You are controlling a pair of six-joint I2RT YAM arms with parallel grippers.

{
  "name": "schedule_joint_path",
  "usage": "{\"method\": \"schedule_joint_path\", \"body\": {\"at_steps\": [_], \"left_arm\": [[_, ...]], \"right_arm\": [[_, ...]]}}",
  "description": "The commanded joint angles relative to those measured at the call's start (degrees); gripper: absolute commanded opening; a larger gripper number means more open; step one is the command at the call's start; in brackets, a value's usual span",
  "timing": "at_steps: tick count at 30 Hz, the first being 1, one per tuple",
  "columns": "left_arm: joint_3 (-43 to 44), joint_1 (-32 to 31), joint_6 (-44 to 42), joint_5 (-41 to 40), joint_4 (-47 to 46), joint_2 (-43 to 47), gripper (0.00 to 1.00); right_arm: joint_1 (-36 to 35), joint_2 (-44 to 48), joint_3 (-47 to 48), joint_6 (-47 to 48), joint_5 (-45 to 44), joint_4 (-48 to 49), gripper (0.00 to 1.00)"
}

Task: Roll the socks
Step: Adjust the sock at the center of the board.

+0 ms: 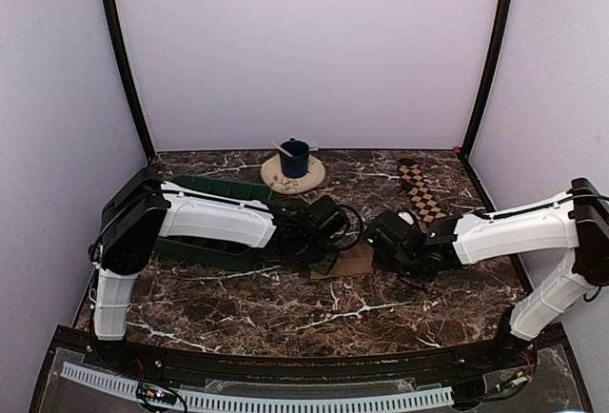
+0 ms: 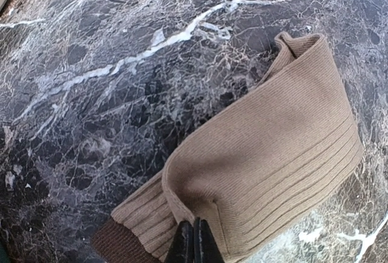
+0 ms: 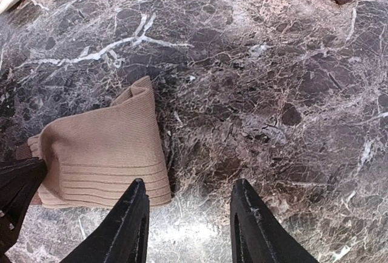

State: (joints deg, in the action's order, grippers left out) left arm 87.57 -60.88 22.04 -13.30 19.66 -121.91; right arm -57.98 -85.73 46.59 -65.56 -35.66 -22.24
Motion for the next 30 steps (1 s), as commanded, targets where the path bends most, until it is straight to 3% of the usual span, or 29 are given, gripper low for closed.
{"method": "schedule_joint_path", "body": {"at_steps": [1,30], "left_arm": [[3.3,-1.3,-0.9,-2.1,2.3,0.2,0.00],[9.5,-5.3,-0.5,-9.6,7.7,8.6,0.00]], "right_arm": [[0.3,2.1,-1.1,-0.9,-0.7,1.0,0.42],[1.8,5.0,-4.0,-0.5,-1.9,2.4,0.42]]}}
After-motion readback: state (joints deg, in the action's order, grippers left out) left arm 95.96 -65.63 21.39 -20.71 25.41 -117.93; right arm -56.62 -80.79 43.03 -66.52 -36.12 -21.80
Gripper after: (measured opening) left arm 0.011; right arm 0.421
